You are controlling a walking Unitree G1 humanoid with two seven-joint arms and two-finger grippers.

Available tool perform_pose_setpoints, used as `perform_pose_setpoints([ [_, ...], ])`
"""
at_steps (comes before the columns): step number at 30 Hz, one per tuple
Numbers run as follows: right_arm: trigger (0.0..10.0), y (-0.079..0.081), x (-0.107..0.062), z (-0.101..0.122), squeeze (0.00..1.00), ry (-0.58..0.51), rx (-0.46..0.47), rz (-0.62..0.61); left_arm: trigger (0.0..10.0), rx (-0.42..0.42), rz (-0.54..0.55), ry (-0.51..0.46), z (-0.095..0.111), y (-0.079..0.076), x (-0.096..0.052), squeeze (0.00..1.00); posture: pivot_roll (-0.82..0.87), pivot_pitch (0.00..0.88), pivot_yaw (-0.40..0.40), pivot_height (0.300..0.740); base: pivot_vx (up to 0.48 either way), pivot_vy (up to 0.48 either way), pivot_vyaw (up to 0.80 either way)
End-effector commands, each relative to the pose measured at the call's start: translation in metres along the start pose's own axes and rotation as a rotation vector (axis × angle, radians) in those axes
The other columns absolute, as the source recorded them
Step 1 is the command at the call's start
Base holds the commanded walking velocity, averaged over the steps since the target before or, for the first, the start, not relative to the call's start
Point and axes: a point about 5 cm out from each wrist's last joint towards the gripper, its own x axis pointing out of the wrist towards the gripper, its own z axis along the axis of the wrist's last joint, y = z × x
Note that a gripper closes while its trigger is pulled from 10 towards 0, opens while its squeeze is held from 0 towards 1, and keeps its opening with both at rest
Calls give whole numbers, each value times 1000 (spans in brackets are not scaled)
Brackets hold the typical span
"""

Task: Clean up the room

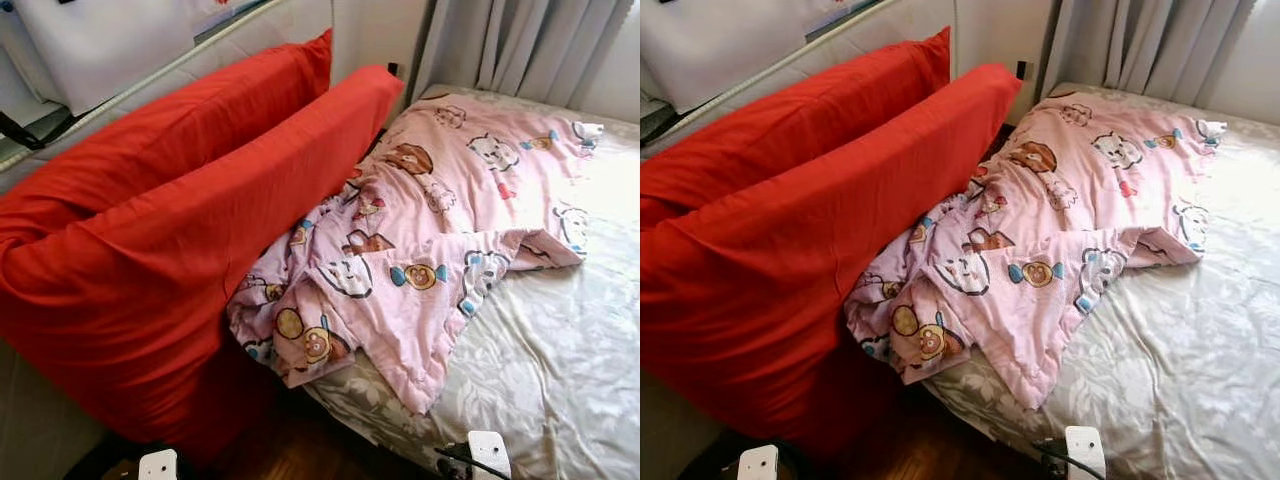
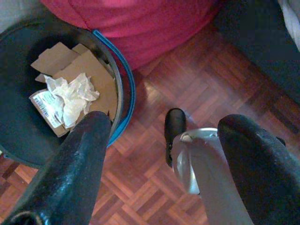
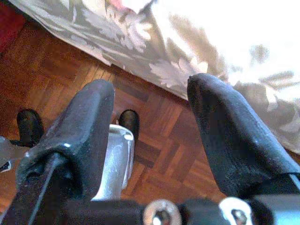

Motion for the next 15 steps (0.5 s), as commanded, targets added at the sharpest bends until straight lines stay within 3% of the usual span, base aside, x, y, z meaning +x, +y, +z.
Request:
perform_pose_setpoints([
  [1, 10000, 1, -1, -3, 0, 5, 6, -2, 10000, 8, 2, 32, -7, 1, -2, 0, -68, 120, 3, 740, 255, 0, 0],
  [10, 10000, 0, -1, -3, 0, 2, -20, -4, 10000, 5, 0, 31, -7, 1, -2, 0, -65, 116, 1, 740, 259, 0, 0],
  [13, 10000, -1, -1, -3, 0, 0, -20, -3, 10000, 5, 0, 29, -7, 1, -2, 0, -64, 116, 1, 740, 261, 0, 692],
  [15, 10000, 0, -1, -3, 0, -2, -11, -4, 10000, 5, 3, 22, -7, 1, -2, 0, -63, 117, 2, 740, 0, 0, 0],
])
